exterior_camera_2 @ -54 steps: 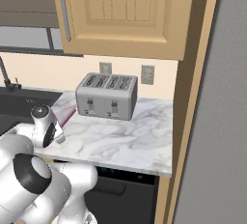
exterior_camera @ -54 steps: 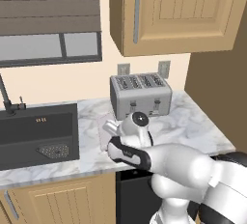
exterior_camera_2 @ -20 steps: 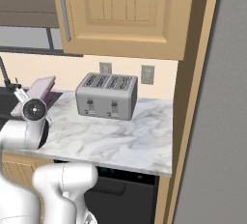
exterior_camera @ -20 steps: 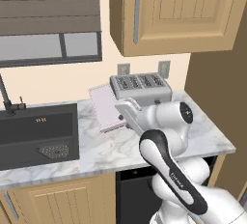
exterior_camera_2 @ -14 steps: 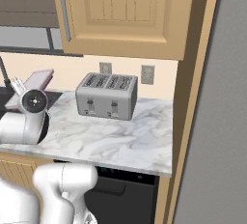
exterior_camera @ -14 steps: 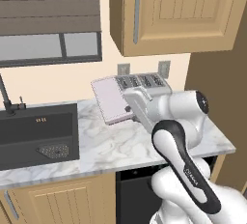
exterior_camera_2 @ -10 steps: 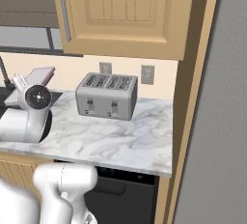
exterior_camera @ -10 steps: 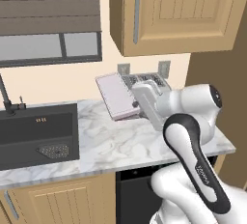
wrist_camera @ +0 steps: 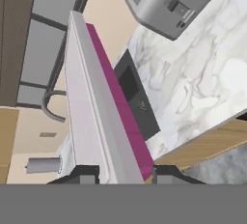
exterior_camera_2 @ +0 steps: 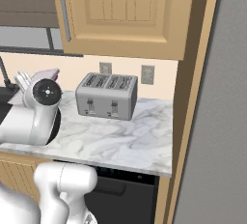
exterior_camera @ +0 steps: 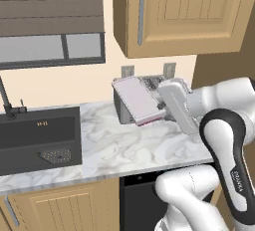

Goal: The ice cube tray has been filled with water. Take the tray and place it in the freezer to make ice. Close the freezer door after placing the tray.

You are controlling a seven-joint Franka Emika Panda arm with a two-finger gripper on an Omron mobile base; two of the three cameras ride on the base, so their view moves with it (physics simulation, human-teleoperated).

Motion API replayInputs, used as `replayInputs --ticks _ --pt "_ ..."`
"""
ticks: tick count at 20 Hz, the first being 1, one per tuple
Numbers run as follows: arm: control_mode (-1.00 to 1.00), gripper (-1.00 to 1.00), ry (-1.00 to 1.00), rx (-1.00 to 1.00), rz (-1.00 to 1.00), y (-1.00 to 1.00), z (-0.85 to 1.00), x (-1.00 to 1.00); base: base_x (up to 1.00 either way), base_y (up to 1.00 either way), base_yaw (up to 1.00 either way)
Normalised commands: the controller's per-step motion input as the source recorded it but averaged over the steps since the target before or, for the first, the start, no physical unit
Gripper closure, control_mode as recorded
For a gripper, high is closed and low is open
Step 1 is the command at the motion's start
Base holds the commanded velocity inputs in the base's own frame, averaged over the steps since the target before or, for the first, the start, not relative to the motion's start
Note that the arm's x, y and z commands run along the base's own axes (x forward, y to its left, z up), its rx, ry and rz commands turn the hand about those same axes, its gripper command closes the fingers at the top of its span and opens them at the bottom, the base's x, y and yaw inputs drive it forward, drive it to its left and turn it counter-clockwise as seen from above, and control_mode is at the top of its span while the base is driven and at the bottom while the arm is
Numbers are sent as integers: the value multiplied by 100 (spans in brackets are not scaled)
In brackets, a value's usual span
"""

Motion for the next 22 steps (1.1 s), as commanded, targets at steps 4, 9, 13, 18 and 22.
replayInputs --ticks 4,9,13,18,22 --pt "-100 100 -7 2 0 -47 0 -43 0 0 0" --pt "-100 100 -11 6 0 -49 -4 -44 0 0 0" --pt "-100 100 -17 8 0 -38 -15 -32 0 0 0" --pt "-100 100 -14 10 -1 -15 -13 -1 0 0 0" --pt "-100 100 -3 11 -7 0 -14 19 0 0 0"
